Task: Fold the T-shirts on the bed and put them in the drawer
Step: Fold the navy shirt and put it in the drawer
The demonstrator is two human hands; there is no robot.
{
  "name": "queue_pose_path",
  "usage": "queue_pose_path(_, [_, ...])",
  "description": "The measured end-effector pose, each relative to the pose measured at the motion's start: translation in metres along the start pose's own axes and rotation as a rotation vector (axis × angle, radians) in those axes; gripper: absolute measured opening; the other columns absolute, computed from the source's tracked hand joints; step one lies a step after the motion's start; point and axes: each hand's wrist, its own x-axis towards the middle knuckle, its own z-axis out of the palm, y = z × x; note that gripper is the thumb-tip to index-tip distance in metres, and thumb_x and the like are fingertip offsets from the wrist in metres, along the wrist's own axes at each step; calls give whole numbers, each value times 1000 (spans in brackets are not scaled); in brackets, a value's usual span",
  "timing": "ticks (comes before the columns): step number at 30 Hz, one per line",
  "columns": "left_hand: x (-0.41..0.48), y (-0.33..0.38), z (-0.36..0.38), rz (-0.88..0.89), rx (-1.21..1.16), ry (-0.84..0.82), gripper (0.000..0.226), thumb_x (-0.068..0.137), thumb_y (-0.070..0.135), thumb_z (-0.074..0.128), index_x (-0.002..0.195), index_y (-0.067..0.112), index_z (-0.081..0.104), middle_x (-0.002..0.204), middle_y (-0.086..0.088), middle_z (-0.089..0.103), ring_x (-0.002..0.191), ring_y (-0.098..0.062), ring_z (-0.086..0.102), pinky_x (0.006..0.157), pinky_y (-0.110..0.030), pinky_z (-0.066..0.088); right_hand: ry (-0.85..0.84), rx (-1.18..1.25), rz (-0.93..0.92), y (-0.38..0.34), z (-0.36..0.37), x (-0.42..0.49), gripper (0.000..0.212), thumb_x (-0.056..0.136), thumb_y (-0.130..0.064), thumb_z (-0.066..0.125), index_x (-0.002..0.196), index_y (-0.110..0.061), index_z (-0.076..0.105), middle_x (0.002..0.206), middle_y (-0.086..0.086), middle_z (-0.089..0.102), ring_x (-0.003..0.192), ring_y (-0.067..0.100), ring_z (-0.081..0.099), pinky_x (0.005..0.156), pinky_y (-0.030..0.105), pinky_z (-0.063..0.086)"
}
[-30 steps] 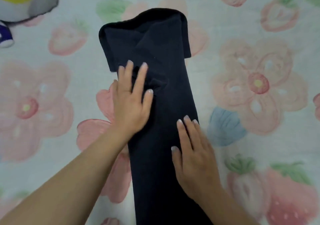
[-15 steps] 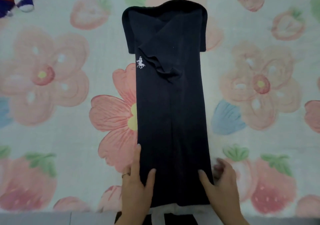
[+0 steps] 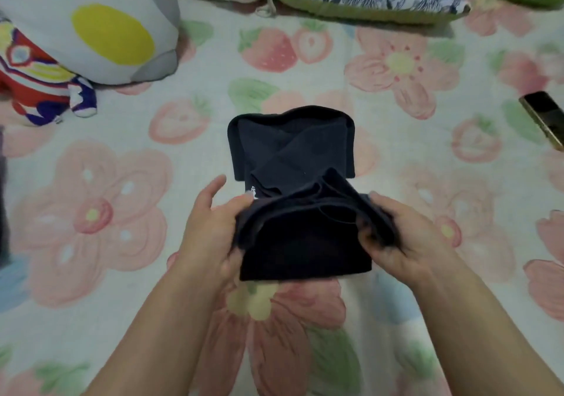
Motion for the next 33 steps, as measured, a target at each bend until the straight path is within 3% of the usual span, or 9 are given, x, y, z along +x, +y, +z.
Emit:
queue_pose_path(4, [66, 36, 36, 118, -165, 55, 56, 95, 15, 49, 144, 23, 23, 99, -13, 59, 87, -23, 68, 65, -26, 57, 44, -31, -155, -34, 38, 57, 25, 98, -29, 40, 93, -8, 53, 89, 11, 64, 72, 19, 67, 57, 23, 52])
queue_pose_path(8, [85, 15, 29, 436, 421, 164, 58, 92, 25, 50, 144, 31, 25, 90, 9, 57, 81, 2, 61, 70, -9, 47, 308, -443, -282, -26, 22, 101, 31, 89, -22, 48, 99, 5, 56, 72, 21, 46, 68, 22, 45, 61, 43, 45])
queue_pose_path(10, [80, -18, 23, 619, 796, 164, 50, 91, 23, 52, 139, 21, 39, 112, -1, 58, 108, -15, 55, 95, -16, 36, 317, -637, -228, -8, 11, 112, 27, 83, -30, 57, 94, -5, 56, 73, 9, 46, 70, 22, 48, 63, 37, 44])
queue_pose_path(13, [62, -62, 34, 728, 1058, 1, 43, 85, 30, 54, 124, 13, 56, 116, -7, 56, 109, -22, 48, 92, -16, 31, 195, -731, -107, 17, 7, 115, 38, 77, -37, 70, 97, -7, 60, 96, 5, 66, 85, 22, 64, 76, 36, 55])
queue_pose_path(16, [53, -72, 57, 450, 1019, -73, 54, 86, 38, 61, 135, 21, 45, 125, -2, 45, 114, -14, 37, 94, -22, 31, 62, -782, -204, 17, 16, 104, 28, 80, -23, 68, 104, -15, 58, 103, 6, 68, 87, 20, 65, 79, 38, 55])
queue_pose_path(20, [54, -39, 79, 124, 559, -119, 86, 62, 55, 73, 136, 22, 44, 129, -3, 55, 116, -14, 53, 101, -34, 43, -11, -1138, -773, 19, 35, 63, 29, 85, -17, 56, 114, -16, 58, 104, 4, 67, 93, 22, 61, 78, 37, 49])
queue_pose_path(26, [42, -1, 50, 30, 255, -222, 27, 78, -6, 61, 102, 7, 63, 83, -7, 72, 75, -21, 69, 64, -30, 57, -275, -1293, -936, 35, 55, -3, 32, 81, -24, 55, 112, -20, 61, 99, -7, 56, 92, 7, 53, 77, 18, 42])
queue_pose_path(30, [22, 16, 13, 19, 70, -440, 37, 63, -6, 56, 96, 8, 66, 86, -9, 73, 74, -20, 71, 60, -27, 56, 15, -952, -973, 23, 18, -39, 21, 78, -34, 56, 97, -33, 64, 87, -17, 60, 81, 3, 57, 67, 10, 43])
queue_pose_path(33, [19, 24, -34, 4, 46, -379, 42, 67, -3, 55, 107, 8, 64, 92, -10, 73, 79, -20, 71, 61, -27, 56, 185, -980, -872, 27, -11, -43, 13, 83, -29, 58, 92, -39, 59, 86, -16, 60, 79, -1, 58, 59, 9, 43])
